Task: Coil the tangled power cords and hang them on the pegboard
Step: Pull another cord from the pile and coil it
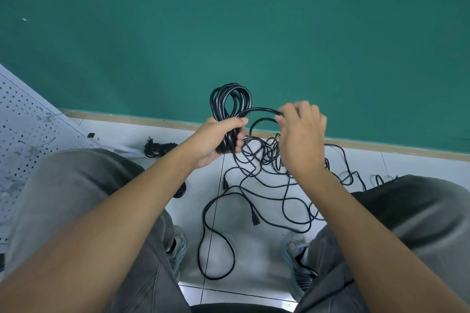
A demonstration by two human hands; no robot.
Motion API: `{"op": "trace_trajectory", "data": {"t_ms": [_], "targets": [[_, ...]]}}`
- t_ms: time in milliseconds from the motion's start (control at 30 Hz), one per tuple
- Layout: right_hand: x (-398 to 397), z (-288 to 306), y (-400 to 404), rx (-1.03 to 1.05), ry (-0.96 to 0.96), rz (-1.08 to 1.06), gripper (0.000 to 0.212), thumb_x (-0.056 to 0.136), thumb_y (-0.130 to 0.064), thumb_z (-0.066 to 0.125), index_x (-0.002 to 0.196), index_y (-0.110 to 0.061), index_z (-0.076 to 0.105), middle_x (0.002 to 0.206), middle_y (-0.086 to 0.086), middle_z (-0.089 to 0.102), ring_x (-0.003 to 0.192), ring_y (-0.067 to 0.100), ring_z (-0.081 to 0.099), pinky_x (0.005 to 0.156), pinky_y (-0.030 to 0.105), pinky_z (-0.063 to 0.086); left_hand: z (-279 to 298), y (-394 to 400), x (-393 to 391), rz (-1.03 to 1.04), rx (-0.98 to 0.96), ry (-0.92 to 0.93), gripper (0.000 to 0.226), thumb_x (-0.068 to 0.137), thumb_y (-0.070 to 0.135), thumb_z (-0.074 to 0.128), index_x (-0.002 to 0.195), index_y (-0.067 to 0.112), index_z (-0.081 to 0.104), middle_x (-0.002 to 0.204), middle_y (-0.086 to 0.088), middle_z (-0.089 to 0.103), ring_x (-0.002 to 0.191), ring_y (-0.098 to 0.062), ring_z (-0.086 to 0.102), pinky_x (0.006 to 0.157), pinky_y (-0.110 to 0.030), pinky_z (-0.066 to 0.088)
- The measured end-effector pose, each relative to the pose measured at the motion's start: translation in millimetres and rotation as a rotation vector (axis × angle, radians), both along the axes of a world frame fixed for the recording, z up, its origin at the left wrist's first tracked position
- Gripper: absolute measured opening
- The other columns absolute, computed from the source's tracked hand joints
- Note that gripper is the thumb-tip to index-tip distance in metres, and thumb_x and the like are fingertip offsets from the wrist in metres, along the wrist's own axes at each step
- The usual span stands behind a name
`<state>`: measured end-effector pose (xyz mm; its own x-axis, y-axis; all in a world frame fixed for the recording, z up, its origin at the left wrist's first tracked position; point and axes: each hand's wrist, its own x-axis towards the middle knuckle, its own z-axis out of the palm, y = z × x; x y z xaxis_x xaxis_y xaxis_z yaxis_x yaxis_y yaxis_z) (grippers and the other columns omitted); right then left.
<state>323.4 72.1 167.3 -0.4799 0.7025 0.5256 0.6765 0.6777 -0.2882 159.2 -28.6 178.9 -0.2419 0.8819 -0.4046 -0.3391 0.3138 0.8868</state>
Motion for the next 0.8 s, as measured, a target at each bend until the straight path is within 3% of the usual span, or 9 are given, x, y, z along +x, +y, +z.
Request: {"op": "trace_trajectory", "data": {"t_ms": [133, 333, 433, 500, 600, 633, 733, 800], "targets": [[-1.8, 4.3, -5.6, -0.374, 0.157, 0.024, 0.018, 0.109, -0.024, 0.046, 0.107, -0.009, 0.057, 0.094, 0.001, 0.061, 0.089, 0.025, 0.054, 0.075, 0.035, 0.039, -1.3, 1.5, -1.8, 0.030, 0.002, 0.019, 0.030, 0.098, 0.026, 0.069, 0.073, 0.013, 0.061, 0.070, -0.006, 0.056, 0.063, -0.020, 0.053, 0.062, -0.029, 0.051], [-2.3, 18.9, -7.4, -0.500, 0.380, 0.019, 0.017, 0.102, -0.030, 0.063, 0.094, -0.015, 0.065, 0.083, 0.000, 0.068, 0.071, 0.022, 0.065, 0.071, 0.043, 0.054, -1.5, 1.7, -2.9, 0.041, -0.004, 0.100, 0.035, 0.096, 0.036, 0.072, 0.073, 0.013, 0.063, 0.071, -0.006, 0.059, 0.066, -0.022, 0.055, 0.068, -0.032, 0.048], [-1.0, 28.8, -9.3, -0.636, 0.451, 0.074, 0.011, 0.101, -0.020, 0.065, 0.090, -0.019, 0.065, 0.090, 0.001, 0.068, 0.065, 0.027, 0.067, 0.060, 0.033, 0.057, 0.6, -1.1, 1.1, -0.050, 0.021, 0.273, 0.033, 0.097, 0.039, 0.070, 0.085, 0.008, 0.069, 0.080, -0.009, 0.065, 0.070, -0.021, 0.058, 0.069, -0.033, 0.046], [-0.2, 35.1, -10.2, -0.732, 0.490, 0.117, 0.011, 0.100, -0.012, 0.064, 0.090, -0.015, 0.066, 0.089, 0.003, 0.066, 0.064, 0.027, 0.065, 0.053, 0.024, 0.057, 0.5, -1.5, 6.7, -0.107, 0.042, 0.298, 0.030, 0.096, 0.040, 0.071, 0.101, 0.010, 0.071, 0.096, -0.005, 0.073, 0.081, -0.018, 0.063, 0.071, -0.030, 0.052], [-0.6, 40.0, -11.5, -0.805, 0.518, 0.171, 0.020, 0.101, -0.005, 0.060, 0.088, -0.019, 0.065, 0.086, 0.004, 0.065, 0.063, 0.019, 0.068, 0.053, 0.024, 0.058, -1.8, -1.6, 14.2, -0.217, 0.133, 0.263, 0.034, 0.096, 0.037, 0.068, 0.126, 0.020, 0.068, 0.124, -0.001, 0.074, 0.118, -0.017, 0.067, 0.102, -0.038, 0.052], [-0.7, 40.7, -11.9, -0.813, 0.524, 0.176, 0.021, 0.101, -0.004, 0.060, 0.087, -0.019, 0.065, 0.086, 0.004, 0.065, 0.062, 0.017, 0.069, 0.053, 0.024, 0.057, -1.3, -1.9, 16.8, -0.243, 0.164, 0.207, 0.038, 0.098, 0.033, 0.067, 0.133, 0.019, 0.064, 0.129, -0.002, 0.072, 0.124, -0.019, 0.066, 0.106, -0.038, 0.051], [-1.3, 40.5, -12.6, -0.774, 0.555, 0.176, 0.015, 0.100, -0.005, 0.062, 0.091, -0.015, 0.068, 0.085, 0.008, 0.069, 0.066, 0.013, 0.069, 0.057, 0.029, 0.060, 8.9, -5.1, 24.1, -0.261, 0.136, 0.014, 0.042, 0.098, 0.029, 0.060, 0.139, 0.016, 0.058, 0.124, -0.002, 0.074, 0.112, -0.021, 0.071, 0.080, -0.023, 0.056], [-1.7, 37.1, -12.2, -0.576, 0.526, 0.182, 0.010, 0.098, -0.008, 0.065, 0.092, -0.013, 0.072, 0.083, 0.007, 0.069, 0.072, 0.018, 0.066, 0.061, 0.035, 0.061, 11.4, -6.8, 26.1, -0.261, 0.072, -0.028, 0.028, 0.102, 0.025, 0.057, 0.128, 0.018, 0.066, 0.108, -0.004, 0.078, 0.098, -0.021, 0.074, 0.073, -0.022, 0.055]]}}
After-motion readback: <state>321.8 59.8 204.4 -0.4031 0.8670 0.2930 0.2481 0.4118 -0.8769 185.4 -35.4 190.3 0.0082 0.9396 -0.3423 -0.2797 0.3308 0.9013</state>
